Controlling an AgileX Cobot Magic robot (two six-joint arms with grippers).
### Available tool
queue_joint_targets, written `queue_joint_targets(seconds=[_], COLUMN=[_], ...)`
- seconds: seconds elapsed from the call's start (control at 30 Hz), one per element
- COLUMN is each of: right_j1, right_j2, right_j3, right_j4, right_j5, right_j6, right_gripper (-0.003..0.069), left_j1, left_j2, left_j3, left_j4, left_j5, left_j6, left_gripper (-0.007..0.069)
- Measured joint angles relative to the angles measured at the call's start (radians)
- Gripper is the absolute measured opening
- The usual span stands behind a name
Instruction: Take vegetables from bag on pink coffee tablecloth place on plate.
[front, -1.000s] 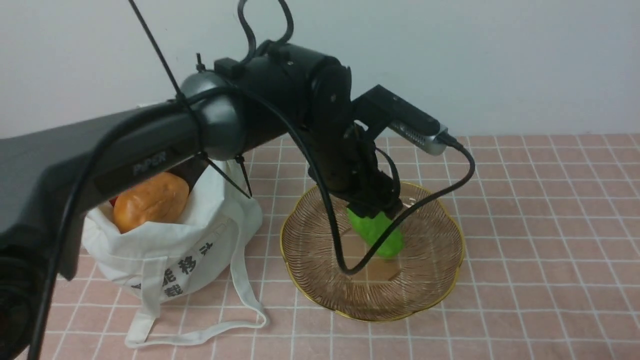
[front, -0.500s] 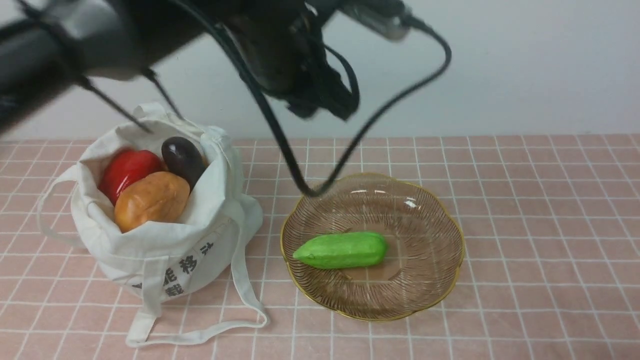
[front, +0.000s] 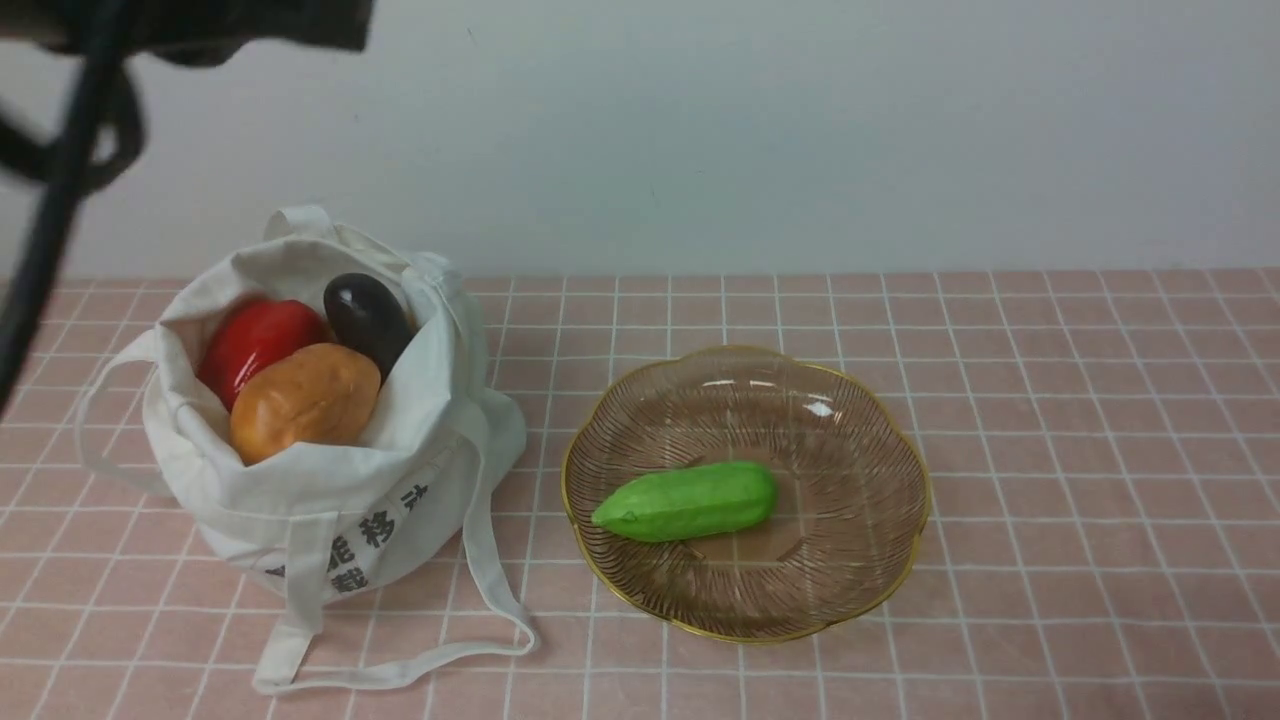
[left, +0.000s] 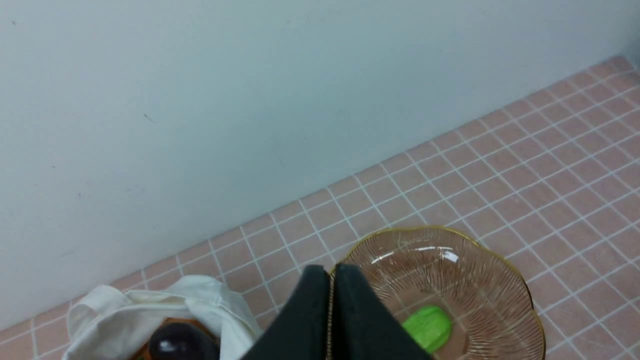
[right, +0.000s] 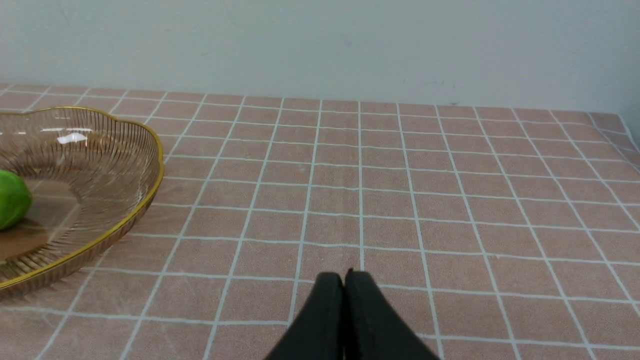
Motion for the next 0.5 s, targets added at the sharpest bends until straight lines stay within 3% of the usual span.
queue_joint_targets(seconds=[0.2,0.5], right_j1=[0.0,0.0], right_j2=[0.0,0.0], right_j3=[0.0,0.0], right_j4=[0.0,0.0], right_j5=[0.0,0.0], right_j6=[0.0,0.0], right_gripper=[-0.0012,-0.0012], left_j1=[0.0,0.0], left_j2=[-0.185,-0.336], left_j3=[0.191,0.227], left_j4=[0.0,0.003], left_j5=[-0.039,0.043], left_j6=[-0.02,-0.023], left_gripper=[-0.0005,-0.0005])
